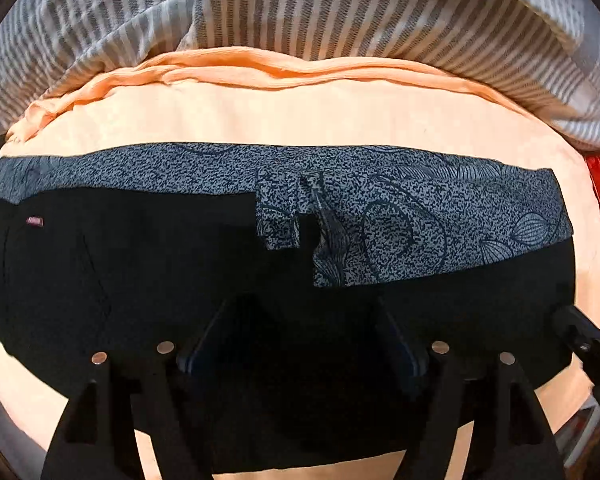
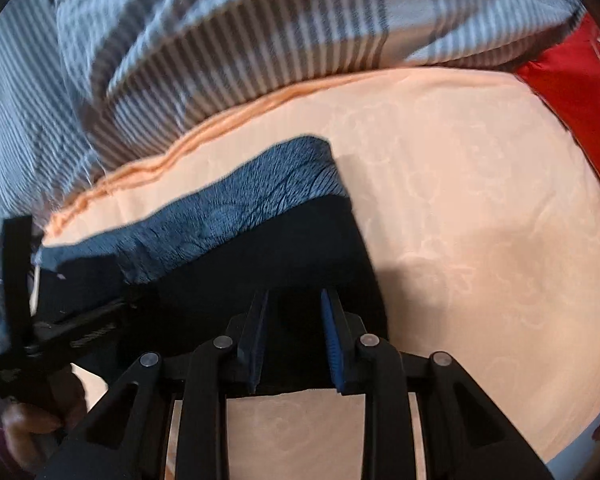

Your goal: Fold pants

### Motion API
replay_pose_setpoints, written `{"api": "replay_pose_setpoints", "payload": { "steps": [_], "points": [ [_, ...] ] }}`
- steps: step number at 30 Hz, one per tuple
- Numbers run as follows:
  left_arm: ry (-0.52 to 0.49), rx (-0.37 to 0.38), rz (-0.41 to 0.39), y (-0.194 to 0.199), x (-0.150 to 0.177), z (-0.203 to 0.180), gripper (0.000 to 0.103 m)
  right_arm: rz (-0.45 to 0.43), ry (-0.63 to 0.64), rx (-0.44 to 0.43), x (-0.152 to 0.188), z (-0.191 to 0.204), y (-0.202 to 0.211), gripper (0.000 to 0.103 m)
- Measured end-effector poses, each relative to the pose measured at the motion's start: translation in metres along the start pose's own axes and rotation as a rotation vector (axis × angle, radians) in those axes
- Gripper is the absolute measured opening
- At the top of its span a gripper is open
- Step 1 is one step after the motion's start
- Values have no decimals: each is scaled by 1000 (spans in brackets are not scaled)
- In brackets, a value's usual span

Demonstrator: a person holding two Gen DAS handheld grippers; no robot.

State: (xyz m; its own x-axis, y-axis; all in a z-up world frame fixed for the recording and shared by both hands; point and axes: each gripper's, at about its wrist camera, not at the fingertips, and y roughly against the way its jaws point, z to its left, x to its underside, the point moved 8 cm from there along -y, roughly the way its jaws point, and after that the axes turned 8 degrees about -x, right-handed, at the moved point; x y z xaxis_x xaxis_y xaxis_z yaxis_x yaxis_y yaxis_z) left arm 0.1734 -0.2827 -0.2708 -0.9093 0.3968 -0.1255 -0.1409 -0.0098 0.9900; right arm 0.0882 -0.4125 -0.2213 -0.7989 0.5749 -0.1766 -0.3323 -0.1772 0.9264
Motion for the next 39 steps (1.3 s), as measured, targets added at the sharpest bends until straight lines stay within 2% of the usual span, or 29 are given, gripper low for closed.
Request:
{"api": "replay_pose_setpoints", "payload": {
  "steps": [4, 9, 15, 20, 25, 31, 35, 39],
  "points": [
    [-6, -16, -7, 1, 1, -1, 75, 3, -42, -33, -2, -5, 1, 29],
    [13, -24, -7, -1, 2, -5, 77, 25, -7, -42, -1, -3, 1, 29],
    [12, -38, -5, 1, 3, -5, 78, 17, -22, -60, -3, -6, -2, 30],
    [31, -41, 5, 5, 7, -1, 78, 29, 25, -61, -3, 0, -4, 39],
    [52, -58, -2, 16, 22, 7, 78, 43, 26, -63, -4, 0, -4, 41],
    [124, -45, 7, 36, 53, 32, 78, 59, 65, -36, -2, 7, -4, 45],
    [207, -40, 14, 49, 77, 61, 78, 89, 112, 10, -1, 17, -6, 54],
    [285, -46, 18, 53, 94, 93, 78, 116, 177, 59, 3, 30, -8, 56]
  ]
}}
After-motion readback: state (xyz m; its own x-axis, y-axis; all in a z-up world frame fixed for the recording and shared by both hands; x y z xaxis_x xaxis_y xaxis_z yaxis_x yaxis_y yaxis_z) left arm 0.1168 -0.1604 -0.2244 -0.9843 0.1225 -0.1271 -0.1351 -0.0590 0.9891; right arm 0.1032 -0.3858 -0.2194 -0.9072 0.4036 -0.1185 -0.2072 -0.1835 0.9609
